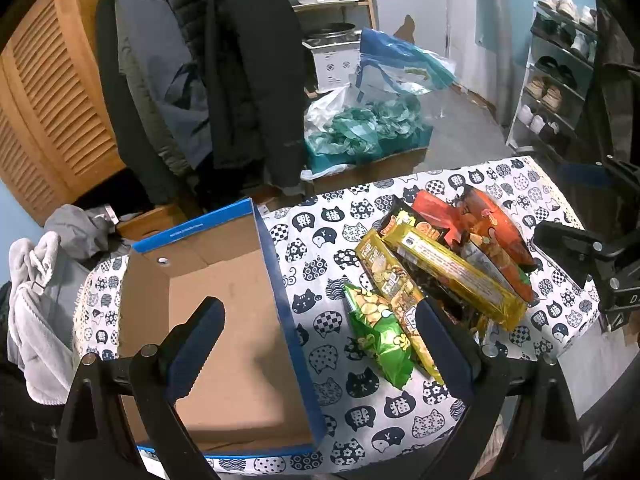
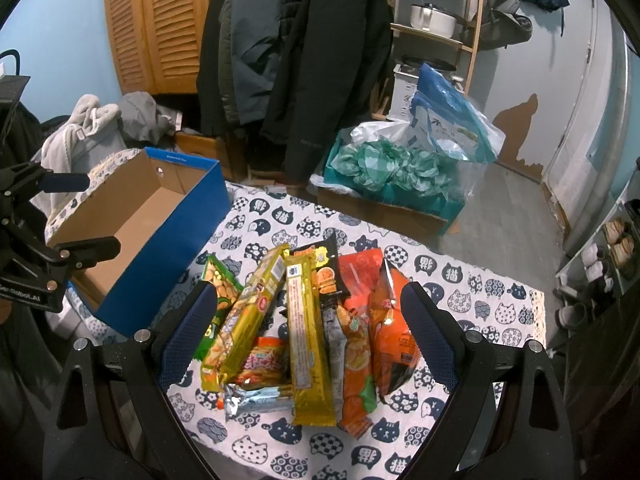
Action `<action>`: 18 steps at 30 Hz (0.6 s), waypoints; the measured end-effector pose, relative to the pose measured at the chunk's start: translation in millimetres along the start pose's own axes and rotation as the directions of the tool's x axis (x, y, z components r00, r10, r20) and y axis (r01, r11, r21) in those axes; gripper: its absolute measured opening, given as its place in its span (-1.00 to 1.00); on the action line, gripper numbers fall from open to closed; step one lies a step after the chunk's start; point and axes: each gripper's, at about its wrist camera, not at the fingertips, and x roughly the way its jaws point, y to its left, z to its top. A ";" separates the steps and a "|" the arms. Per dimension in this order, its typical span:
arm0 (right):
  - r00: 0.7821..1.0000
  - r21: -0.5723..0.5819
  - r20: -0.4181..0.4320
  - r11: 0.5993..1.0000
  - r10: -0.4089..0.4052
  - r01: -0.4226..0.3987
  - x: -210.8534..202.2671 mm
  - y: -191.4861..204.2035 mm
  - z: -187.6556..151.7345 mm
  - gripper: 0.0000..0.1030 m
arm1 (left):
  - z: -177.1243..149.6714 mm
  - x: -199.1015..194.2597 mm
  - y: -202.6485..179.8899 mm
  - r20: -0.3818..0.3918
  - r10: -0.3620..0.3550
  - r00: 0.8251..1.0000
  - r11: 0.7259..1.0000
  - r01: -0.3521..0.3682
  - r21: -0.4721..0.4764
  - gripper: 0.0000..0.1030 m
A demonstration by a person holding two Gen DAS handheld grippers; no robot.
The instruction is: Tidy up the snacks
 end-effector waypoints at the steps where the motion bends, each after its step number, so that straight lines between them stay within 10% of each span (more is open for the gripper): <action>1: 1.000 0.000 0.000 1.000 0.000 0.000 0.0 0.0 0.0 0.78 | -0.2 0.0 0.5 0.000 -0.001 1.000 1.000 0.001 -0.001 0.89; 18: 1.000 0.000 -0.004 1.000 0.000 0.000 0.0 -0.7 0.0 0.78 | 1.8 6.6 0.9 -0.029 -0.010 1.000 1.000 0.010 0.001 0.89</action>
